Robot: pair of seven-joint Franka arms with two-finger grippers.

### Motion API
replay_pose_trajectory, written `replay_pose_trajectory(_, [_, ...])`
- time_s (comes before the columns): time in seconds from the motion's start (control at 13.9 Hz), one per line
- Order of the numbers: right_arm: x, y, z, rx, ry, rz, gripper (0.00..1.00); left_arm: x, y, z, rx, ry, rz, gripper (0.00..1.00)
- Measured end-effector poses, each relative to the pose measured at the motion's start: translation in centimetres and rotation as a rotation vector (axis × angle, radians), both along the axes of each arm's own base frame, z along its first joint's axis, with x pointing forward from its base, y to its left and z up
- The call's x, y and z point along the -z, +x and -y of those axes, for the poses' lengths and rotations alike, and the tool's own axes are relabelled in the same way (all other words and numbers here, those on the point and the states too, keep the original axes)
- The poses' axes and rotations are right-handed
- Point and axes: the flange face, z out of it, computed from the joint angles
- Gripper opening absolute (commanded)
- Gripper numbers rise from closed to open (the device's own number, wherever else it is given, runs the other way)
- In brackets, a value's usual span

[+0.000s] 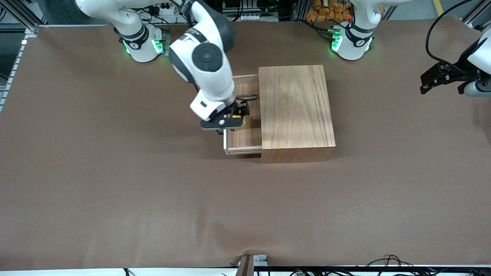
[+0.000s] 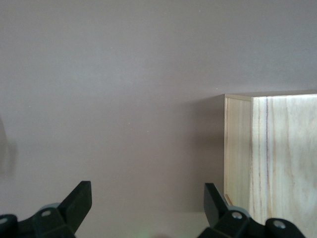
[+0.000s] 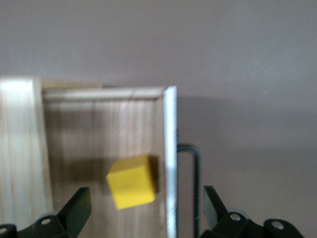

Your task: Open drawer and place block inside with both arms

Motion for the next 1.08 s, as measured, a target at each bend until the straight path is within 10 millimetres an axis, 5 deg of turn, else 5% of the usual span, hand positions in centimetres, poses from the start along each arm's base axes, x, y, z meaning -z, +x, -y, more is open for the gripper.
replay_pose_trajectory(0.29, [-2.9,5.9,9.8,-0.03,0.002,0.037,1.0,0.6,-0.1,-0.1,-0.001,0.001,-0.017,1.0])
replay_pose_trajectory(0.57, [-6.2,8.8,20.0,-0.09,-0.025,0.023,1.0,0.5,-0.5,0.0,-0.016,0.003,-0.034,1.0])
replay_pose_trajectory(0.79, [-12.4,8.2,28.5,-0.057,-0.043,0.035,1.0,0.3,-0.8,0.0,-0.019,0.004,-0.035,1.0])
replay_pose_trajectory(1.08, [-19.5,4.8,38.0,-0.027,-0.076,0.039,1.0,0.3,-0.8,0.0,-0.019,0.004,-0.037,1.0])
